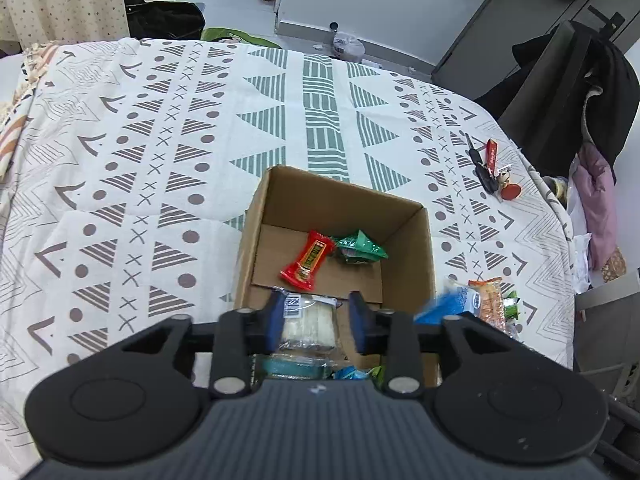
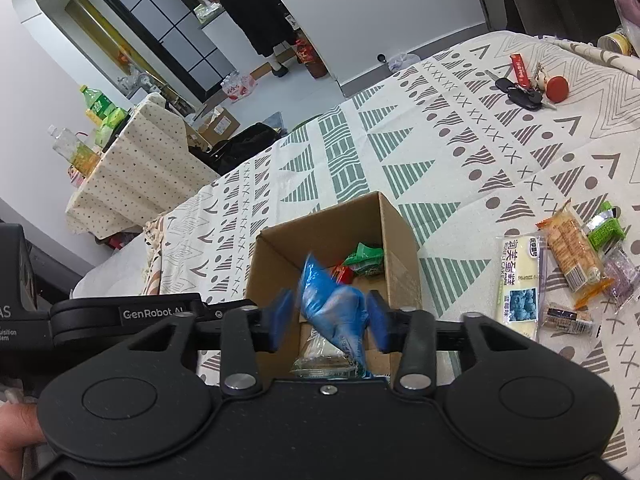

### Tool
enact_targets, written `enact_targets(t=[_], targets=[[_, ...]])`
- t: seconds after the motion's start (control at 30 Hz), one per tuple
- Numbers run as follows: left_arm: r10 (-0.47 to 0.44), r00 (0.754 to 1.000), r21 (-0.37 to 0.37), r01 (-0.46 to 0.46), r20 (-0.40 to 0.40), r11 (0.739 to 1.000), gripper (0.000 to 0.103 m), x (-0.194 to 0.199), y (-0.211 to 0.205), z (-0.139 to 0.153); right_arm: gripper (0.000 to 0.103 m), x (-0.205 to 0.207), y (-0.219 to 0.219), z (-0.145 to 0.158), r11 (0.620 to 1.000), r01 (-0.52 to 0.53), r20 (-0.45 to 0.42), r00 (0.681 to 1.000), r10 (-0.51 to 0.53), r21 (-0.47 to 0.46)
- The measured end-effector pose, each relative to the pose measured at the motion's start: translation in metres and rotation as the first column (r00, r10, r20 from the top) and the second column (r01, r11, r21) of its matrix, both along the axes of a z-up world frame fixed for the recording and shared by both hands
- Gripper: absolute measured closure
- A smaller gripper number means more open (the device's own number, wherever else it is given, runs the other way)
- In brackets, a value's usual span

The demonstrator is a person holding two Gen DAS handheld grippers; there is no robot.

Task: Organize snacks
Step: 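Carry both held snacks over the cardboard box and open both tools inside, then move both open tools back over the remaining snacks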

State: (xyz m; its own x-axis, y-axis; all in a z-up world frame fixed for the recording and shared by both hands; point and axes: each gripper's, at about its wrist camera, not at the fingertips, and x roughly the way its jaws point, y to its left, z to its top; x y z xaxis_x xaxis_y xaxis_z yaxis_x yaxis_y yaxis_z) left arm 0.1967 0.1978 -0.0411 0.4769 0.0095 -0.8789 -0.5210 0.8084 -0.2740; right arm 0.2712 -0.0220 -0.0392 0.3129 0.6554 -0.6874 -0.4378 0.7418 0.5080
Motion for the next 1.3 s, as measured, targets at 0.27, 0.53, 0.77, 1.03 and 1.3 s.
enact_targets(t=[0.27,0.53,0.77,1.03,1.3], targets=[[-0.002,1.0,0.029,0.002,-0.009,1.0,0.031,-0.006,-0.019,0.005,0.037,-0.005,-0.026,0.002,0.999,0.034,0.008,0.999,-0.034,-0.015],[-0.054,0.999,0.057,0.053,0.009,0.997,0.021,-0.004,-0.057,0.015,0.034,-0.01,-0.068,-0.001,0.997,0.075,-0.006,0.997,-0.075,-0.012],[-0.096,0.995,0.056,0.096,-0.004,0.994,0.02,-0.004,-0.095,0.013,0.027,-0.012,-0.107,-0.005,0.994,0.105,-0.008,0.994,-0.105,-0.012],[-0.126,0.992,0.057,0.126,-0.009,0.99,0.02,0.0,-0.135,0.01,0.022,-0.012,-0.152,-0.011,0.991,0.135,-0.009,0.991,-0.135,-0.01],[-0.144,0.989,0.056,0.145,-0.033,0.988,0.015,0.001,-0.172,-0.001,0.015,-0.008,-0.192,-0.026,0.987,0.16,-0.023,0.987,-0.161,-0.011]])
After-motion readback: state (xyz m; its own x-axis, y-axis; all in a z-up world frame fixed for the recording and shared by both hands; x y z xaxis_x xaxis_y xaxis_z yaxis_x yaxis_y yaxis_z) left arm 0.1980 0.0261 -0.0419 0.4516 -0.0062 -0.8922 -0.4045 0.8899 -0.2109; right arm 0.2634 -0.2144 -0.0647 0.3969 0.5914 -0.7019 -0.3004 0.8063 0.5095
